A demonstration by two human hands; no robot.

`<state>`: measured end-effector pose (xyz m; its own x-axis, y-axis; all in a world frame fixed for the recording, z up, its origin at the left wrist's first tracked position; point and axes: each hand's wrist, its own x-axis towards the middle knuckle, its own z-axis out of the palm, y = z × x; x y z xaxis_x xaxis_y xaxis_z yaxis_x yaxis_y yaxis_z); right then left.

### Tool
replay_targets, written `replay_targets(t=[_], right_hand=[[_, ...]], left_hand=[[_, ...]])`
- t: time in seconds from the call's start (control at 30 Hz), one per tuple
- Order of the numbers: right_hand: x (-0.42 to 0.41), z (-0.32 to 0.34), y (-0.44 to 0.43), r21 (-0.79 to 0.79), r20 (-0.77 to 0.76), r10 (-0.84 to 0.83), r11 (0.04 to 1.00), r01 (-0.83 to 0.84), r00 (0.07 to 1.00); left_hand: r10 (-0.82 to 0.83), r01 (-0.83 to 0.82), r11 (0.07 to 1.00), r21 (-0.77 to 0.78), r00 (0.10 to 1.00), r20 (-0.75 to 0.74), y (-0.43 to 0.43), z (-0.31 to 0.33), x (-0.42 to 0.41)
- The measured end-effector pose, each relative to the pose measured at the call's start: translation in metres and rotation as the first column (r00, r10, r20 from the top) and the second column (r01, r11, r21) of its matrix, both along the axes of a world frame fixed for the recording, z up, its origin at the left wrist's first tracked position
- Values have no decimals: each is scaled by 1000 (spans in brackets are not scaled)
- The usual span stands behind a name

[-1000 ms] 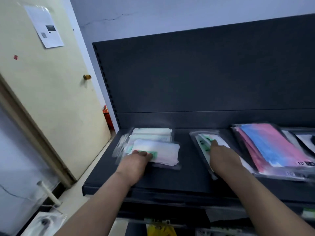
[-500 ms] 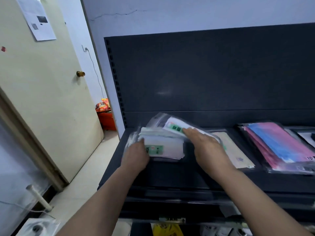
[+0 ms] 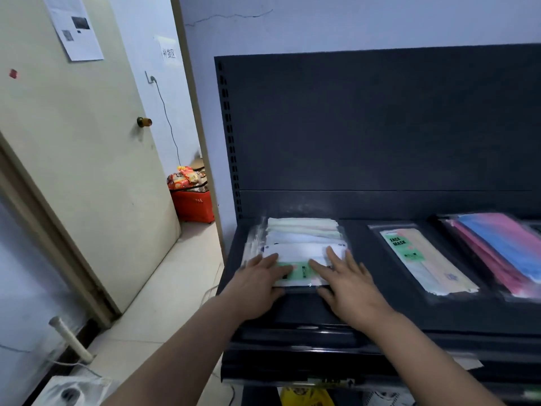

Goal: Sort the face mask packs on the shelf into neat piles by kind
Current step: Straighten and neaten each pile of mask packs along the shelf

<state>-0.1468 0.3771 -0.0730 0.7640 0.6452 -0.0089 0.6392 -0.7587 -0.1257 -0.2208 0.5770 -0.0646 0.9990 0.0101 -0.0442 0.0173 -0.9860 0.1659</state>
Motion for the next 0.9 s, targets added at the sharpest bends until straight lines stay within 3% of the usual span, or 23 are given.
replay_targets(t=[0.13, 0.23, 0.37, 0.57, 0.7, 0.8, 0.9], right_hand=[[-3, -4, 5, -21, -85, -103, 995, 101, 991], [-3, -1, 6, 58, -62, -109, 992, 112, 992], [13, 8, -20, 189, 32, -242, 954, 232, 970], [61, 9, -101, -53, 24, -474, 879, 474, 880], [81, 8, -127, -124, -92, -451, 890, 439, 888], [88, 10, -134, -166, 4, -394, 906, 389, 919], [93, 20, -146, -53, 53, -334, 940, 336, 941]], left_hand=[[-2, 3, 998, 56, 1000, -17, -2, -5, 6], [28, -28, 999, 33, 999, -16, -7, 0, 10], [17, -23, 999, 40, 991, 131, -25, 7, 26], [-102, 106, 994, -18, 983, 151, -97, 8, 63], [-116, 130, 989, -68, 977, 178, -142, 6, 93], [-71, 92, 991, -95, 977, 199, -164, 5, 105], [144, -76, 971, -225, 942, 303, -170, 10, 103]])
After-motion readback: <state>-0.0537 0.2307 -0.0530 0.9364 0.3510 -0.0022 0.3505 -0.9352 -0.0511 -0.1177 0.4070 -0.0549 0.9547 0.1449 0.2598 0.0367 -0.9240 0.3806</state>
